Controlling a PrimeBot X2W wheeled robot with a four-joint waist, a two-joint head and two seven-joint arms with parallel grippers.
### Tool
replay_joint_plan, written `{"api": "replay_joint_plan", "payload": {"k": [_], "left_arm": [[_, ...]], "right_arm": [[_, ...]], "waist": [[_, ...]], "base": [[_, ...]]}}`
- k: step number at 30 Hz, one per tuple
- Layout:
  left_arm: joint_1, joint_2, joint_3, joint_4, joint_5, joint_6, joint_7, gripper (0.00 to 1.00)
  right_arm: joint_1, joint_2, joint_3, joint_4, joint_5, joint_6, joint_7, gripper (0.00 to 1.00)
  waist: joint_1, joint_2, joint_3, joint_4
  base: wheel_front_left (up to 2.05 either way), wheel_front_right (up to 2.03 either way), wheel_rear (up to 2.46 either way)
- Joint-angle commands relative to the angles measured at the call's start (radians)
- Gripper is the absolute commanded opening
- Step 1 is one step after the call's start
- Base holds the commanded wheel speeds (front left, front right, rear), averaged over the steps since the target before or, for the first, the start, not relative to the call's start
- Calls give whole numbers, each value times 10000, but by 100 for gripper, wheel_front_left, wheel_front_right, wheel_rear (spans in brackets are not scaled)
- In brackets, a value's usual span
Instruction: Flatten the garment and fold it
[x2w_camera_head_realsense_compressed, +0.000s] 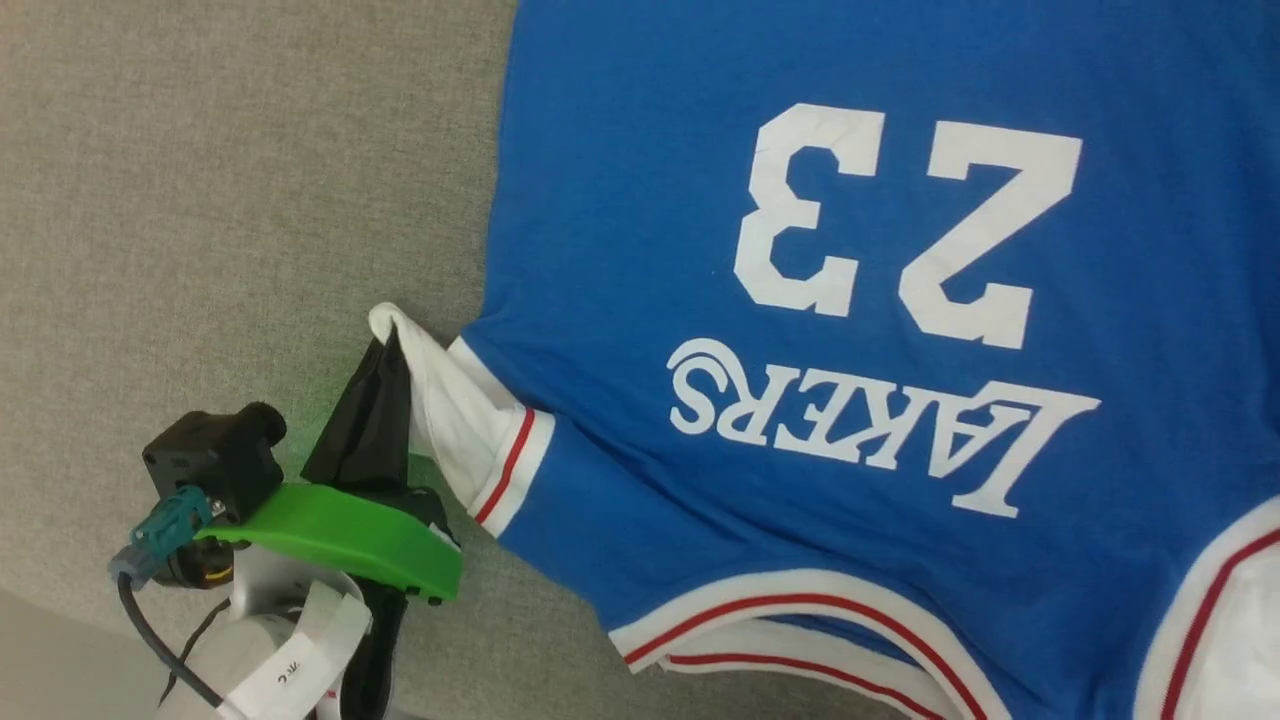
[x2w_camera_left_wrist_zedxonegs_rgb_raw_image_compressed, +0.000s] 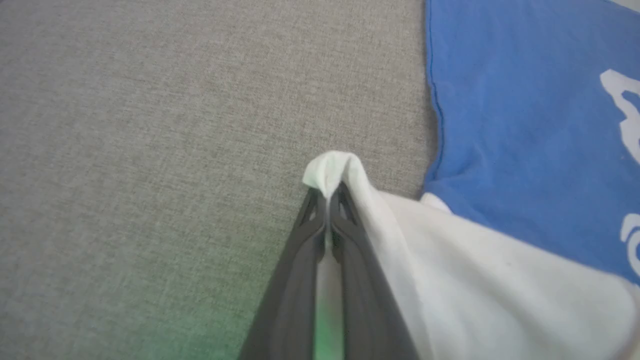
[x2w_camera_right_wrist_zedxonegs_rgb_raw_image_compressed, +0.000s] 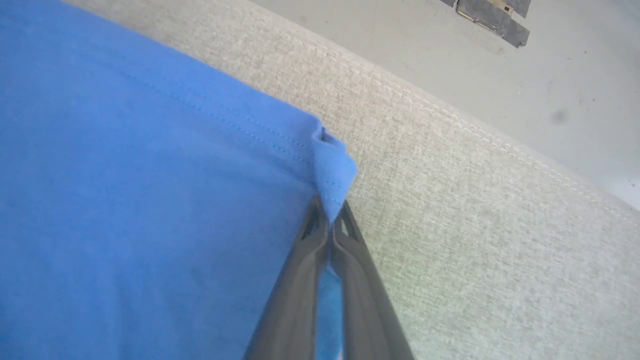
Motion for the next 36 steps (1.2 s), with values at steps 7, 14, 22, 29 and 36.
{"api": "replay_joint_plan", "payload": {"k": [7,14,22,29,36], "left_arm": [[-239,92,23,583,-31,-135,59,0],[-151,295,98,1098,-119,-96,273,0],[357,516,246,1451,-363,62,533,0],[954,581,308,1495,-544,257,633,0],[1369,637,320,1516,-697,345,725,0]], "right_arm": [[384,162,-304,-101,81,-13,-717,0],[818,103,8,-26,839,-13,-1411,0],[2300,-501,847,-381,2137,-13,-1524,0],[4738,-917,917,-1766,3133,-13,-1564,0],[8021,-541,-71,-2900,3604,-13,-1733,0]], "waist": [[-1,0,-1052,-573],[-1,0,-2625,-1556],[-1,0,-4154,-2684],[-1,0,-5120,-3121],[-1,0,-5749,-3168]], "base": [[0,0,0],[0,0,0],[0,0,0],[0,0,0],[0,0,0]]}}
